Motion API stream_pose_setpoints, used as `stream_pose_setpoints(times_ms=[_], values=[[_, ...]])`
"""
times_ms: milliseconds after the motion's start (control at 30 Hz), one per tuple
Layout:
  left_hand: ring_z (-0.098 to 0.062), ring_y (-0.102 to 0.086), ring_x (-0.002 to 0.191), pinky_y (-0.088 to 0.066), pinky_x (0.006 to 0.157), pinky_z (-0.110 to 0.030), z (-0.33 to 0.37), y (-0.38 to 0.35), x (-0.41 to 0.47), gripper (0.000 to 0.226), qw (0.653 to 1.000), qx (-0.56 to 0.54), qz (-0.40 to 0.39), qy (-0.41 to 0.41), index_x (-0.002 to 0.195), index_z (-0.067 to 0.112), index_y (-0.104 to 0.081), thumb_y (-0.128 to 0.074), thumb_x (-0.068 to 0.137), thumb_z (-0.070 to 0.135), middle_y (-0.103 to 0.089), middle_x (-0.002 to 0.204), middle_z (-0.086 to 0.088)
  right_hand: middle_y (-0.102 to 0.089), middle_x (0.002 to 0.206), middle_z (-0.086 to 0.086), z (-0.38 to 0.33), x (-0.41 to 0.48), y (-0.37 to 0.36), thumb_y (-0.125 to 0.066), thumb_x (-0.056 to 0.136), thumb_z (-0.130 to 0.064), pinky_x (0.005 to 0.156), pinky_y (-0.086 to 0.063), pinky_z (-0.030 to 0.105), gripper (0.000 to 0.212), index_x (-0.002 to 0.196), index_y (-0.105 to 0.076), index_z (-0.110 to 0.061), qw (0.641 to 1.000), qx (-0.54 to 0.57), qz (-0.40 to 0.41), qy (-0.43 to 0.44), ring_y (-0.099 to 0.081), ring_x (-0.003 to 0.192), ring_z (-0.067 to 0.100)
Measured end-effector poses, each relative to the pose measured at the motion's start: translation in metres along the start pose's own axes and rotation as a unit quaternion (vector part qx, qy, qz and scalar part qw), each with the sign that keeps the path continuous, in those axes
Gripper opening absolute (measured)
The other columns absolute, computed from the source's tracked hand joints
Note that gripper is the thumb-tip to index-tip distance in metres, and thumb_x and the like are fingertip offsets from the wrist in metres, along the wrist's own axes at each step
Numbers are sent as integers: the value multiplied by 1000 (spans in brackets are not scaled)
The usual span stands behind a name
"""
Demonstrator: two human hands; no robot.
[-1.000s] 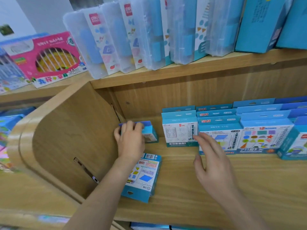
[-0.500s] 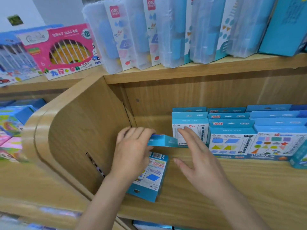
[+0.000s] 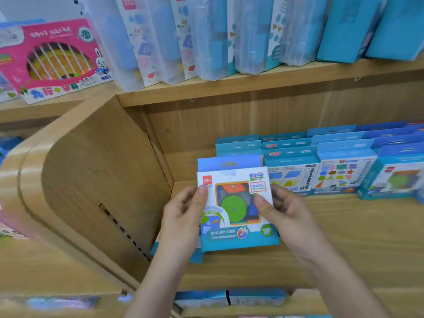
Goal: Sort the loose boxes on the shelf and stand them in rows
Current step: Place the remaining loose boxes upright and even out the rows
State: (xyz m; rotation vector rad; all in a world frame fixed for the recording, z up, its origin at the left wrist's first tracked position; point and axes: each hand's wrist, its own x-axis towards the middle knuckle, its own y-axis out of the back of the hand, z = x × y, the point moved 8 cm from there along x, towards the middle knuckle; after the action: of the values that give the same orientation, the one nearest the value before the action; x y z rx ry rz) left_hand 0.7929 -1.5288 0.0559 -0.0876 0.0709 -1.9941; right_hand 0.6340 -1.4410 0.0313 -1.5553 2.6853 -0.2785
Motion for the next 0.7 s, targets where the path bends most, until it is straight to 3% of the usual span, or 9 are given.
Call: stream_pose_setpoints(times_ms=[67, 167, 267, 400, 467, 533, 600, 700], values=[[-25, -71, 80, -59, 68, -35, -2, -12, 0, 26, 1000, -3, -20, 0, 96, 7, -66, -54, 89, 28, -75, 90, -9, -74, 100, 1, -1, -7, 11, -65, 83, -18, 75, -57, 28, 25, 108, -65, -13, 1000, 6, 17, -5, -70, 95, 21], [-23, -71, 82, -59, 69, -33, -4, -31, -2, 34, 999, -5, -48, -7, 100, 6, -67, -54, 83, 33, -75, 92, -8, -73, 104, 3, -4, -17, 31, -67, 77, -25, 86, -55, 38, 34, 110, -65, -13, 999, 0, 44, 1, -69, 99, 23], [-20, -72, 80, -56, 63, -26, -12, -53, -7, 27, 996, -29, -84, 4, 102, 6, -66, -53, 88, 25, -75, 92, -7, -74, 103, 4, -6, -30, 51, -64, 74, -25, 88, -54, 44, 36, 108, -66, -14, 997, 11, 75, 2, -69, 98, 25], [-19, -70, 89, -57, 72, -26, -27, -76, -14, 20, 994, -19, -111, 4, 108, 10, -62, -56, 90, 9, -74, 99, -5, -73, 105, 1, -12, -46, 76, -70, 77, -19, 88, -54, 39, 35, 111, -64, -18, 996, -4, 87, 17, -68, 100, 22], [-17, -68, 92, -55, 74, -24, -28, -88, -17, 26, 990, 13, -135, -26, 110, 12, -60, -60, 86, 2, -73, 100, -2, -72, 108, -1, -14, -51, 92, -64, 75, -19, 87, -54, 32, 39, 115, -61, -20, 995, -16, 92, 29, -67, 101, 19], [-14, -67, 91, -53, 74, -22, -24, -106, -25, 32, 982, 56, -173, -54, 111, 19, -57, -64, 84, 4, -73, 99, 4, -71, 111, 0, -17, -57, 111, -74, 71, -30, 86, -54, 29, 45, 115, -63, -23, 996, -15, 86, 37, -66, 103, 18], [-7, -67, 87, -50, 72, -16, -22, -129, -36, 35, 967, 118, -214, -68, 111, 28, -54, -67, 84, 10, -72, 98, 17, -70, 114, 2, -20, -62, 130, -82, 61, -50, 85, -55, 32, 58, 113, -65, -31, 997, -2, 69, 39, -66, 102, 18], [4, -63, 85, -50, 69, -18, -29, -166, -52, 40, 930, 254, -253, -86, 112, 38, -44, -70, 83, 28, -66, 97, 33, -69, 116, 3, -23, -72, 165, -83, 57, -54, 83, -55, 32, 62, 113, -65, -33, 997, 12, 66, 36, -66, 102, 19]])
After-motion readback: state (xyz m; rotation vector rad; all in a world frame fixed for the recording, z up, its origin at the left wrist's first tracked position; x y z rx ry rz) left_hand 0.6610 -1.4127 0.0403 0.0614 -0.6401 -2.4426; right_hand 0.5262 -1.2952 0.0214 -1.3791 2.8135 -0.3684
